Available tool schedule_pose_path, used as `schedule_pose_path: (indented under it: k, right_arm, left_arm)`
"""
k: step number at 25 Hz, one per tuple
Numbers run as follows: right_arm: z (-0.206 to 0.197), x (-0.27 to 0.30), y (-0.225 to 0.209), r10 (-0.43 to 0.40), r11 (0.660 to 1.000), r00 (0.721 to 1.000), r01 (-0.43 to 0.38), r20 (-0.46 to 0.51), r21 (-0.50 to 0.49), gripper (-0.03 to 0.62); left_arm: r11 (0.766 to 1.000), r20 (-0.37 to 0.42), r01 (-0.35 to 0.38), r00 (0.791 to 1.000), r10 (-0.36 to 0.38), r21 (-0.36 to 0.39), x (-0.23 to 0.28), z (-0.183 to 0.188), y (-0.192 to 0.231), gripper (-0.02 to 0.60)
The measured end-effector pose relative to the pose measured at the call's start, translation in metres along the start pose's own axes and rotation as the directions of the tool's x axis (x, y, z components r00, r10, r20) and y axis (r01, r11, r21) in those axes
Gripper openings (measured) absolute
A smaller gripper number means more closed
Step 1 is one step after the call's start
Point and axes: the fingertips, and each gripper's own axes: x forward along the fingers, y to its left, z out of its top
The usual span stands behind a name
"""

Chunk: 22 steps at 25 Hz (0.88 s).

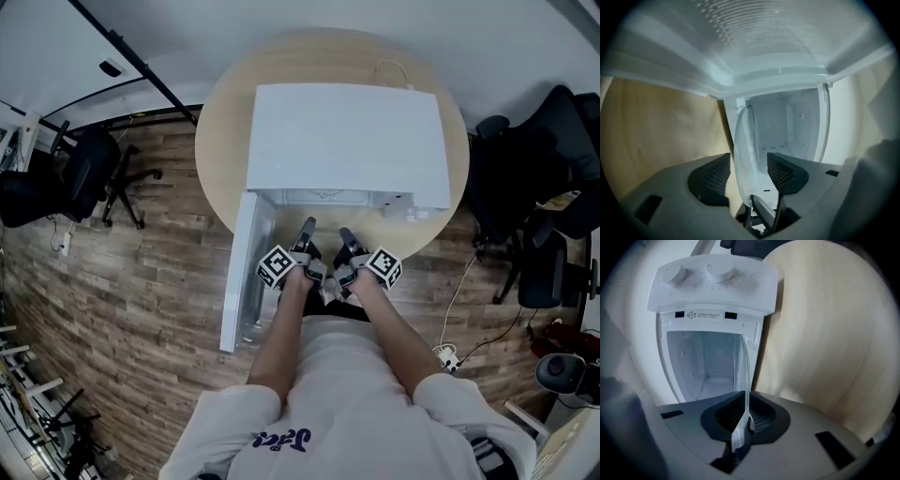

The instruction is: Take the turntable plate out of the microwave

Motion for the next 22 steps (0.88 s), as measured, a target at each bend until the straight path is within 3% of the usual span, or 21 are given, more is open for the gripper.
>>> schedule_pose_path:
  k: [5,10,12,15,17,20,22]
  right_arm:
    - [-0.007,-0.011,0.007,0.007,1.0,0.999,-0.009,-0.053,-0.025,0.037]
    - [-0.011,-0.025,0.004,0.003,1.0,0.996,-0.006,-0.094,-0.028,0.038]
    - [-0.012,-0.027,0.004,-0.003,0.999,0.994,-0.001,-0.109,-0.034,0.038]
    - [-0.013,-0.03,0.008,0.024,0.999,0.992,-0.029,-0.121,-0.036,0.038]
    - [-0.011,-0.032,0.011,0.054,0.998,0.991,-0.058,-0.123,-0.028,0.038]
    - [-0.011,-0.035,0.014,0.081,0.995,0.986,-0.087,-0.143,-0.039,0.04]
    - [-0.018,-0.035,0.019,0.115,0.988,0.969,-0.135,-0.217,-0.081,0.066]
  left_arm:
    - [0.992,0.015,0.068,0.998,-0.067,-0.102,0.01,-0.004,0.005,0.233]
    - [0.97,0.011,0.165,0.986,-0.166,-0.18,0.03,-0.012,-0.007,0.233]
    - [0.962,0.035,0.18,0.984,-0.177,-0.207,0.03,-0.009,-0.006,0.179]
    - [0.957,0.037,0.159,0.987,-0.155,-0.241,0.028,-0.012,0.001,0.125]
    - [0.966,0.021,0.116,0.993,-0.114,-0.232,0.027,-0.015,0.001,0.045]
    - [0.965,0.026,0.106,0.994,-0.102,-0.239,0.023,-0.016,-0.002,0.032]
    - [0.961,0.032,0.1,0.995,-0.095,-0.257,0.018,-0.016,-0.002,0.031]
